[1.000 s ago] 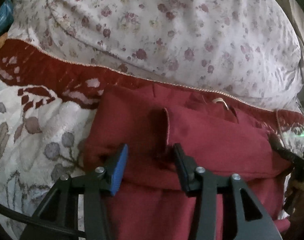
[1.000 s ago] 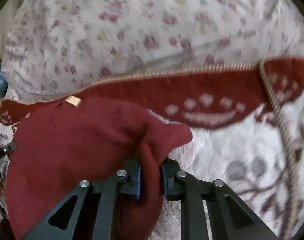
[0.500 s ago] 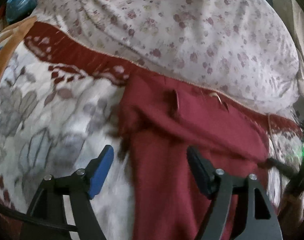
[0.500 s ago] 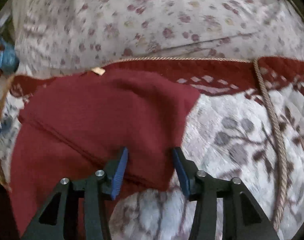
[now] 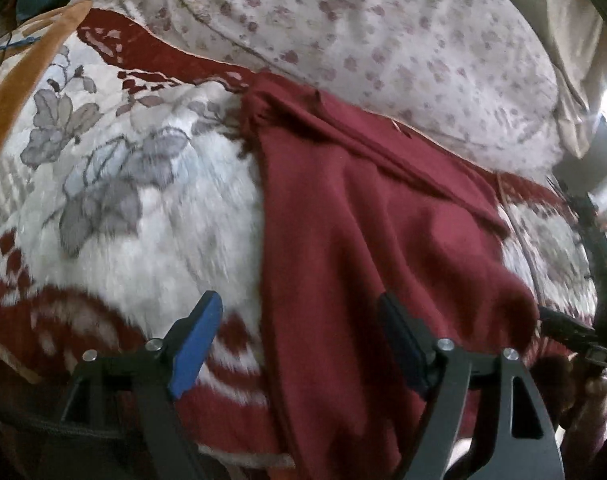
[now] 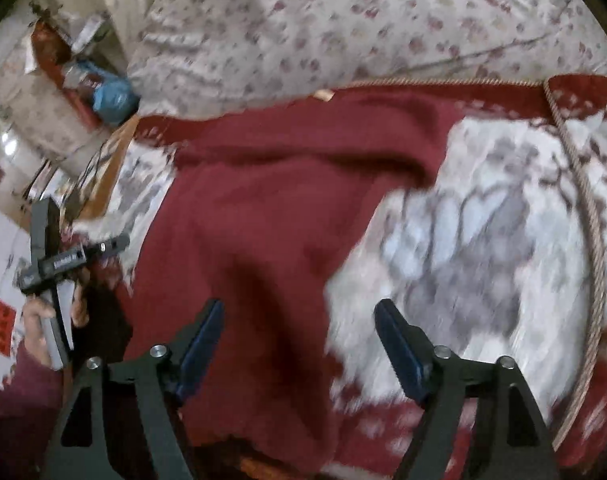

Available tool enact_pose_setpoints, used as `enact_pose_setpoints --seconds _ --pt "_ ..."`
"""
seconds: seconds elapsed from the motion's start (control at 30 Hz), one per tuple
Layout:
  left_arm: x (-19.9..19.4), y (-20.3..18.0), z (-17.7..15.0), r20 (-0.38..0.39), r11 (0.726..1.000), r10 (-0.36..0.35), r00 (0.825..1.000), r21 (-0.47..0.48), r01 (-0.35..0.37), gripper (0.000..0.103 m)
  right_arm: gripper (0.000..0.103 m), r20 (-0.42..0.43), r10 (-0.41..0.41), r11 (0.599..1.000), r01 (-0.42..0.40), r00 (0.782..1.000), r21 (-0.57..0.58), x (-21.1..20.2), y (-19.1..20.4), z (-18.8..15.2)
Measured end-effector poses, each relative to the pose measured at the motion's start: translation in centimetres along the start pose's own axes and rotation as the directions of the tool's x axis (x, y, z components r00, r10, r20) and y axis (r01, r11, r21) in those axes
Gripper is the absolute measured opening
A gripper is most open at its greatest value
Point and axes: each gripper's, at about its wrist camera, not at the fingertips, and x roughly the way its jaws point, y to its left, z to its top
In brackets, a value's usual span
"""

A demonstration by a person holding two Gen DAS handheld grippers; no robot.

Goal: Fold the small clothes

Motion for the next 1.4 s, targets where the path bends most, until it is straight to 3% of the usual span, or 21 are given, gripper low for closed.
enact_pose_setpoints --seconds 0.2,0.33,0.63,0.8,1.03,1.13,1.17,1.23,1.27,1.3,1.4 --pt "-0.2 0.3 -4.0 -0.074 0.999 -0.035 0.997 -0.014 0.034 0.079 0.085 -0.091 -0.007 1.0 0.009 0.996 0.022 1.8 0.1 -4.2" --pt "0.7 0.3 -6.2 -0.131 0.999 -0.029 0.991 -0.021 0.027 0.079 0.085 -0.115 0.055 0.997 -0.049 0.992 0.056 2.6 -0.2 -5.9" --pt "1.4 -0.2 -8.2 -0.176 0.998 -0.044 0.983 -0.045 0.037 0.079 0.085 -0.121 0.114 0.992 -0.107 0.986 0.06 3.0 0.1 -6.7" --pt "2.0 -1.4 -8.9 -0.23 0.997 -0.082 0.97 -0.023 0.079 0.054 0.085 -0.127 0.122 0.991 -0.115 0.984 0.062 3.2 -0.1 -6.5" --pt "3.2 -0.9 -9.2 -0.231 0.993 -0.1 0.968 -0.088 0.082 0.053 0.087 -0.124 0.138 0.989 -0.131 0.983 0.063 3.4 -0.1 -6.3" --pt "3.3 -1.2 -9.3 -0.223 0.996 -0.079 0.972 -0.067 0.065 0.051 0.087 -0.11 0.158 0.986 -0.15 0.981 0.078 3.4 -0.7 -6.3" --pt "3.3 -1.3 -9.3 -0.218 0.997 -0.061 0.974 -0.062 0.049 0.038 0.084 -0.105 0.158 0.985 -0.15 0.982 0.08 3.4 -0.7 -6.4" --pt "2.7 -0.8 -9.4 -0.211 0.997 -0.064 0.975 -0.066 0.051 0.021 0.056 -0.087 0.12 0.992 -0.115 0.989 0.06 3.1 -0.6 -6.5" --pt "2.4 -0.8 -9.2 -0.21 0.995 -0.084 0.974 -0.071 0.071 0.009 0.026 -0.082 0.104 0.993 -0.1 0.991 0.055 3.0 -0.5 -6.5" --pt "1.6 -0.9 -8.9 -0.196 0.996 -0.082 0.977 -0.061 0.071 0.009 0.009 -0.083 0.114 0.992 -0.109 0.99 0.065 2.9 -0.7 -6.5" --pt "-1.2 -1.1 -7.9 -0.142 0.997 -0.071 0.987 0.002 0.071 0.008 0.009 -0.087 0.152 0.987 -0.146 0.985 0.072 1.8 -0.5 -6.5"
